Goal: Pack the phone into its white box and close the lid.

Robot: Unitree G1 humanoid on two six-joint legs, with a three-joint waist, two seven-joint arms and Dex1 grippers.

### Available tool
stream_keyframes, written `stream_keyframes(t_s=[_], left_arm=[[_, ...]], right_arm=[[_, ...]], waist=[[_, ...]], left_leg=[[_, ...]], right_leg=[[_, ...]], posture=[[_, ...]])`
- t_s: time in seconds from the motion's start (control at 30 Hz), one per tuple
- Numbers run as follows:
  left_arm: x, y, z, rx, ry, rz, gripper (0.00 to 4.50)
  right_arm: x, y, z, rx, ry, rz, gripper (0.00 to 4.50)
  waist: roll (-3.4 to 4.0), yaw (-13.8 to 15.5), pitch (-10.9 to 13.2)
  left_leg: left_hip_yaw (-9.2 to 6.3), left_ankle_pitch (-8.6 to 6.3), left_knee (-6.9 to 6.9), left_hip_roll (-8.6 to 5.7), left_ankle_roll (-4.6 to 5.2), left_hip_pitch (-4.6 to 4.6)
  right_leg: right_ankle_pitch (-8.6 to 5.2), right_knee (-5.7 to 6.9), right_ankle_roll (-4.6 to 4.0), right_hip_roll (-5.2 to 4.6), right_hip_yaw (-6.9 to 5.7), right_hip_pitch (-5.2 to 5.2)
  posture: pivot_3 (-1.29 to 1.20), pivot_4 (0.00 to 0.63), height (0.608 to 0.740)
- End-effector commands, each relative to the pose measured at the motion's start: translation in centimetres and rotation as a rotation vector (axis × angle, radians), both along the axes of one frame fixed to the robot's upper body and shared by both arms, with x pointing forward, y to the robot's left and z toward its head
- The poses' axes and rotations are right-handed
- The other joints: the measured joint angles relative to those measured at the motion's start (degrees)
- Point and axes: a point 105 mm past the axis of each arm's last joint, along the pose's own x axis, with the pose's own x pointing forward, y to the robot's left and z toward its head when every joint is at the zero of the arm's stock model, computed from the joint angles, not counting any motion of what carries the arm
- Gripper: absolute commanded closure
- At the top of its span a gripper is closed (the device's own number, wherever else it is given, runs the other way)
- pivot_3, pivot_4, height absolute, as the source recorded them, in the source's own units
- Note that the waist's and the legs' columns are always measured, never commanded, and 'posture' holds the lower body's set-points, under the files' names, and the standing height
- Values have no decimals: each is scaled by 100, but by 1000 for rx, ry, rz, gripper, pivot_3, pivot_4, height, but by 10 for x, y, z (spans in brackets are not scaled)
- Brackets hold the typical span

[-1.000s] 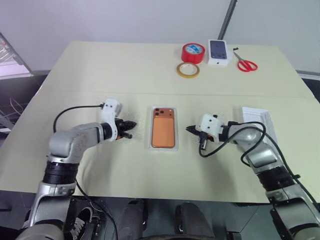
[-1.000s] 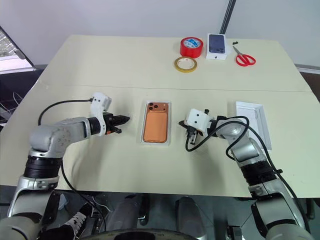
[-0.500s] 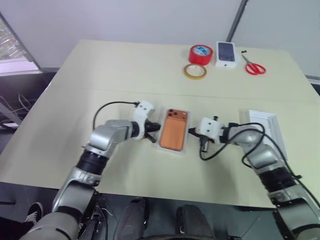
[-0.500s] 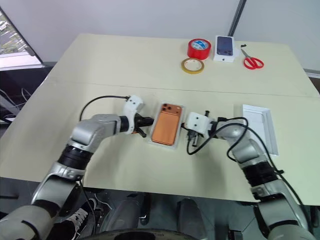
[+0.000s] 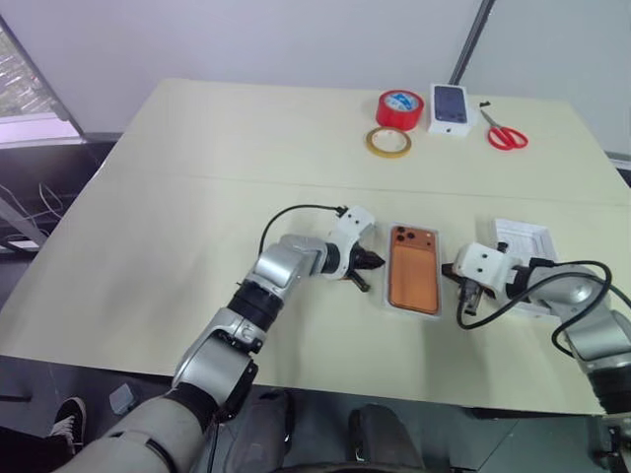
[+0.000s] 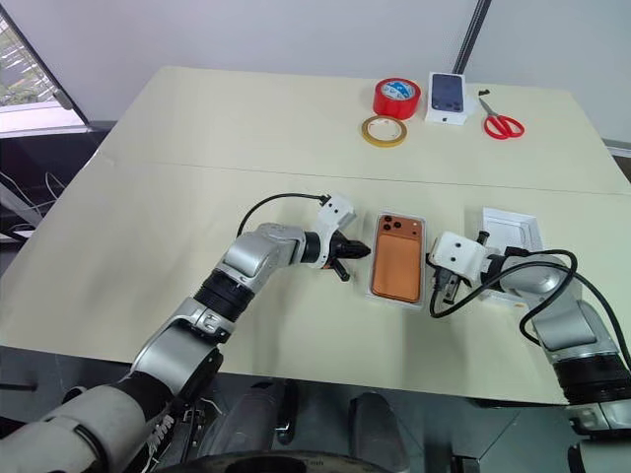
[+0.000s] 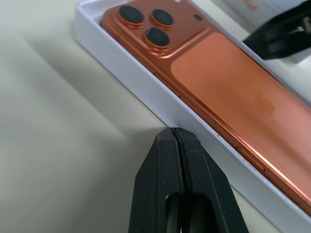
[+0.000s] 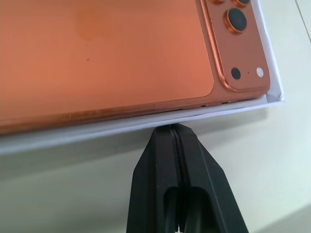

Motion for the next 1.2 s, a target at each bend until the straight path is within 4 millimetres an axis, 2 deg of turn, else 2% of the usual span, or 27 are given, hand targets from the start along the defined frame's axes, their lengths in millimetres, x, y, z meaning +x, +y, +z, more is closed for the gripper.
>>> stream_keyframes(t_s=[0.03, 0.4, 0.63, 0.8, 1.0, 1.07, 1.2], left_arm=[[-18, -23, 7, -36, 5, -118, 4464], [-3, -10, 4, -2, -57, -55, 4464], [3, 16, 11, -24, -103, -37, 4464], [11, 44, 18, -49, -131, 28, 4464], [18, 66, 40, -128, -193, 93, 4464], [16, 71, 57, -200, -275, 98, 4464], [13, 87, 78, -330, -305, 136, 4464]], right_arm=[[3, -10, 12, -11, -51, -4, 4500], [-4, -9, 2, -12, -16, 11, 4500], [2, -26, 17, -55, -63, -31, 4500], [3, -33, 24, -41, -58, -58, 4500], [-10, -56, 21, -61, -7, -101, 4500], [-18, -64, 18, -81, 23, -111, 4500], [-24, -66, 19, -91, 39, -103, 4500]], waist=[[1, 0, 0], [1, -11, 0], [6, -35, 3], [12, -144, 6], [15, -150, 7], [16, -150, 6], [15, -153, 7]], left_leg=[[0, 0, 0, 0, 0, 0], [0, 0, 1, 1, -1, 2], [0, 0, -1, 3, -1, 2], [0, 0, -4, 7, -2, 2], [0, 0, -4, 7, -2, 2], [0, 0, -4, 7, -2, 2], [1, 0, -1, 8, -2, 2]], right_leg=[[0, 0, 0, 0, 0, 0], [0, 0, 0, 0, 1, 2], [0, 0, 1, 2, 1, -1], [0, 1, 0, 4, 2, -2], [0, 2, 1, 4, 1, -2], [0, 1, 1, 4, 2, -2], [1, 3, 1, 4, 2, -1]], posture=[[0, 150, 740], [0, 150, 740], [0, 150, 740], [0, 150, 740], [0, 150, 740], [0, 150, 740], [0, 150, 740]])
